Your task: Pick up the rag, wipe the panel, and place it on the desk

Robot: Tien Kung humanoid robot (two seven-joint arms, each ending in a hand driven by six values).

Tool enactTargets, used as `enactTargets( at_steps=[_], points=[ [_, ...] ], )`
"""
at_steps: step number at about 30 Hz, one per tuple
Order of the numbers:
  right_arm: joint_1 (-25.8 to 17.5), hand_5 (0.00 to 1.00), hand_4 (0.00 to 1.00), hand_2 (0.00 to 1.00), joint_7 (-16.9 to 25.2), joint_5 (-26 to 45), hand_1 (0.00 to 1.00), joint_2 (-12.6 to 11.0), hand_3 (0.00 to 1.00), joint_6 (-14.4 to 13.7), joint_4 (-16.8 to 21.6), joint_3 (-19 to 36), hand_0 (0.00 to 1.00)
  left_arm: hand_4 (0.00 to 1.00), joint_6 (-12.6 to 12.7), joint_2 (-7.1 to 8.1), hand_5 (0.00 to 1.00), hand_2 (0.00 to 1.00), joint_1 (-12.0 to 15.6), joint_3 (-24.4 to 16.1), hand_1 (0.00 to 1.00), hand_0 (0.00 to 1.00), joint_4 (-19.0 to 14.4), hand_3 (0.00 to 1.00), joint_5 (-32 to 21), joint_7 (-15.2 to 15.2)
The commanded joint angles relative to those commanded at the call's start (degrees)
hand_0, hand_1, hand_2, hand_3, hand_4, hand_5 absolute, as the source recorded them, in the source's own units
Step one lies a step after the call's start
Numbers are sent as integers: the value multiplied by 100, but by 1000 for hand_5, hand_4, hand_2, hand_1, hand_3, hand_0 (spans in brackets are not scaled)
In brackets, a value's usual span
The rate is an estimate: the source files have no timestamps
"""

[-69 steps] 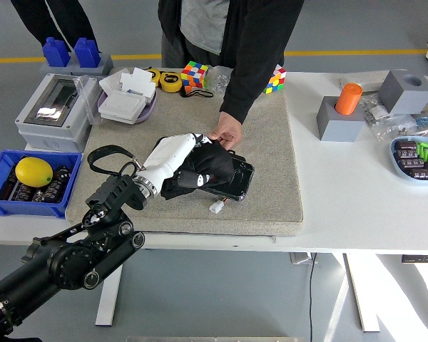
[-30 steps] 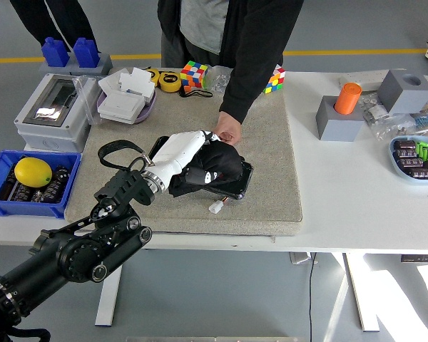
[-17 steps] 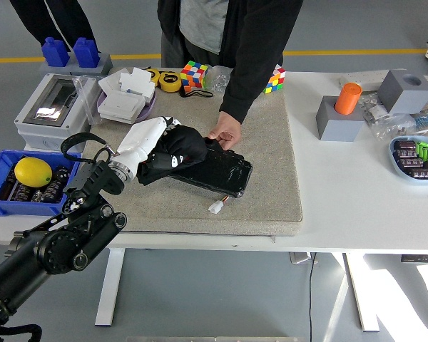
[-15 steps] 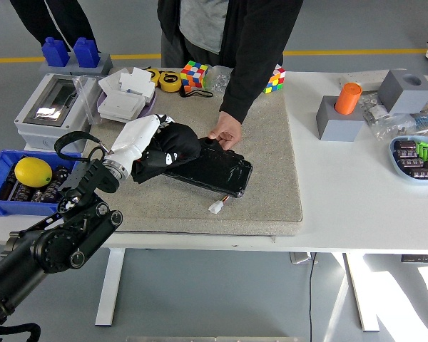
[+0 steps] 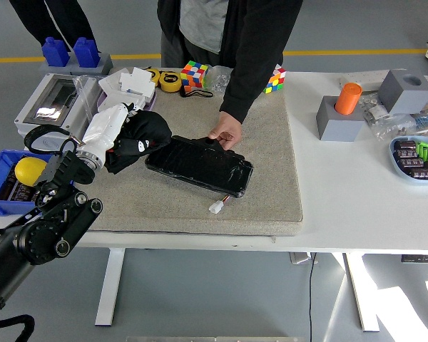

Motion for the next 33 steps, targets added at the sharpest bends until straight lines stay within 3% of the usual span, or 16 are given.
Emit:
enactTargets(
  at_steps=[10, 17, 25, 33],
  points=[
    [-3, 357, 905, 536, 1, 7, 604, -15, 534, 1, 1, -31, 591, 737, -15, -54, 2, 462, 67, 405, 362, 243, -121, 561, -137, 23],
    [1, 357, 904, 536, 5, 22, 604, -18, 533, 0, 7, -43, 591, 737, 3, -121, 2, 463, 113, 857, 361, 243, -416, 561, -294, 25],
    [-7, 358, 905, 536, 6, 41, 604, -36, 534, 0, 30, -99, 591, 739, 17, -277, 2, 462, 57, 1573, 361, 242, -666, 561, -421, 52],
    [3, 358, 905, 536, 4, 45, 603, -38, 533, 0, 31, -110, 591, 740, 4, -462, 2, 462, -126, 2210, 360, 242, -699, 560, -517, 89]
  ],
)
